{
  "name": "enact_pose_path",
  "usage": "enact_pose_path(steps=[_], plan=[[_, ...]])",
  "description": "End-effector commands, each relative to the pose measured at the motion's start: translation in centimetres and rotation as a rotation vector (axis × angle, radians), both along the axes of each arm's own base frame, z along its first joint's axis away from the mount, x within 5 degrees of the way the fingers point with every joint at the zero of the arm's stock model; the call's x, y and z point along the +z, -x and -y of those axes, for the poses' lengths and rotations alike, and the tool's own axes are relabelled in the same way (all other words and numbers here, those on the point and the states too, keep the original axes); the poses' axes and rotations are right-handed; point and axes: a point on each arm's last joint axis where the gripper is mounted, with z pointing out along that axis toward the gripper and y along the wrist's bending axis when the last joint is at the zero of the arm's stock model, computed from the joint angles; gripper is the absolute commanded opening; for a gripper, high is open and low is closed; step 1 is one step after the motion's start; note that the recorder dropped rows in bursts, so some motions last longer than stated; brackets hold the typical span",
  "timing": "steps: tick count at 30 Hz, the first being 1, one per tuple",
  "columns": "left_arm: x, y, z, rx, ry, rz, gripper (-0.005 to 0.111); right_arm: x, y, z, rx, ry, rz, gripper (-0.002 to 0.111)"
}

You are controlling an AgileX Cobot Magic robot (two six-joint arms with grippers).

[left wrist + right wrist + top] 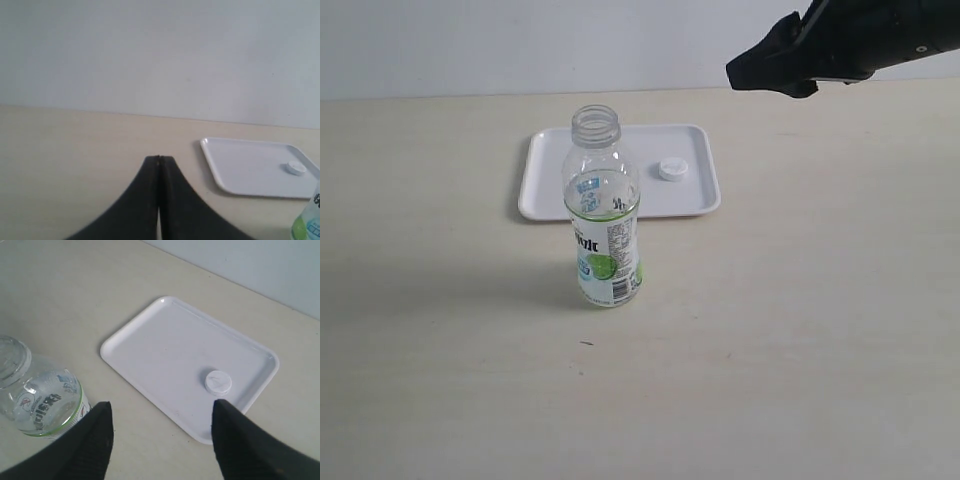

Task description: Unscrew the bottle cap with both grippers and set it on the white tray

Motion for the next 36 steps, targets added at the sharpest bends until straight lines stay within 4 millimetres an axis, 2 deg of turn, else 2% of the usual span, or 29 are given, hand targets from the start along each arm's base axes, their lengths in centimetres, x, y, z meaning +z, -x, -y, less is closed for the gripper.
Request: enact_pose_path(steps=[1, 9, 36], plan=[[-1.4, 0.0, 0.0, 0.003, -0.02, -0.028, 0.0, 0.2, 0.2, 0.0, -0.001, -0.004, 0.007, 0.057], [-4.2, -0.2, -0.3, 0.029, -0.036, -0.129, 0.0, 0.2, 0.2, 0.0, -0.002, -0.006, 0.007, 0.057], [-4.6, -0.1, -0.5, 0.049, -0.028, -0.183, 0.0, 0.2, 0.2, 0.0, -0.001, -0.005, 0.008, 0.057]])
